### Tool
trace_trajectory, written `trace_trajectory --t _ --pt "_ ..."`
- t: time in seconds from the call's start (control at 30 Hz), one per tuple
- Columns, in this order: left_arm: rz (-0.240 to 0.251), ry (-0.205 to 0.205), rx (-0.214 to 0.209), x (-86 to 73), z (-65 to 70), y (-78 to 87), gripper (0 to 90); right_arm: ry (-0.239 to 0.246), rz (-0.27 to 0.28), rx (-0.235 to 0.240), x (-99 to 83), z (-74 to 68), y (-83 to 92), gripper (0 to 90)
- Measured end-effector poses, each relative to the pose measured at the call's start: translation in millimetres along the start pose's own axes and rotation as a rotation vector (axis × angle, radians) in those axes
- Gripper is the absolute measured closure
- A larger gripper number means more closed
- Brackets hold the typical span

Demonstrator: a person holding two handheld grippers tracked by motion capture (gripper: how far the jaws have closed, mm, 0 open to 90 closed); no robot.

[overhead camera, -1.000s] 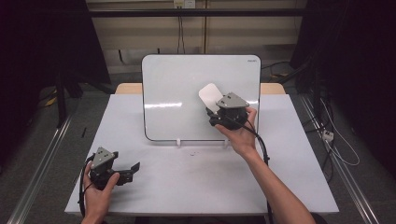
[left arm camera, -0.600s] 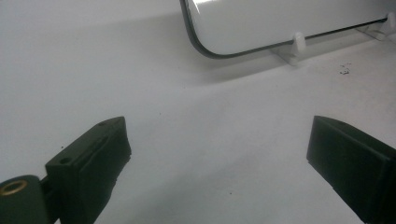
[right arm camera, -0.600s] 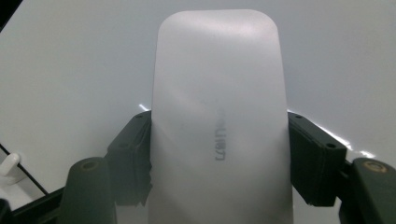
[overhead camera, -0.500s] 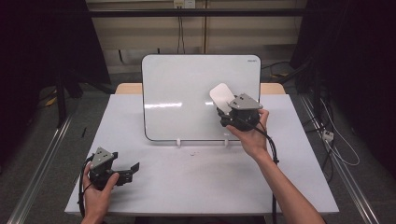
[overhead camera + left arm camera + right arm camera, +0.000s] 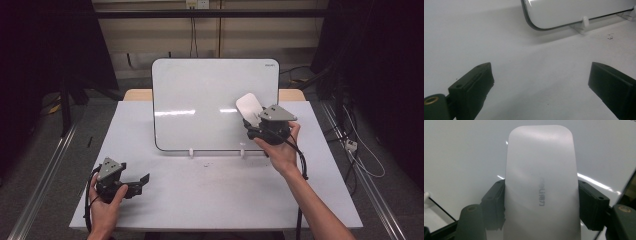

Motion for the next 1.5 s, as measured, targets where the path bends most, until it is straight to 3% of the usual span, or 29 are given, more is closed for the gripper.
trace_trajectory --t 0.13,0.3,0.67,0.97,1.5 --pt "-0.002 -0.007 -0.002 0.6 0.0 -1.7 5.7 0.022 -0.029 -0.025 -14.2 6.7 4.1 31.6" --pt "-0.003 -0.003 -0.003 1.0 0.5 -2.1 5.7 0.004 -0.046 -0.047 -30.4 14.5 7.8 31.6" --pt "-0.009 -0.006 -0.014 -0.1 2.1 -4.1 5.7 0.013 -0.082 -0.068 -63.1 5.7 0.4 31.7" --pt "-0.007 -0.009 -0.018 0.8 1.7 -4.8 5.7 0.055 -0.096 -0.099 -68.0 2.9 -14.8 31.7" --pt "-0.007 -0.016 -0.002 1.3 1.5 2.8 5.7 0.04 -0.126 -0.099 -75.4 1.4 -20.9 30.9"
Point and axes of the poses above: each handheld gripper's, and its own axes: y roughly backward along the jaws, x roughly out of its top, z roughly to its right, the point moved 9 cm from there along -y, roughly forward along the jaws, and after that the axes turned 3 degrees about -z, right-handed, at the moved point
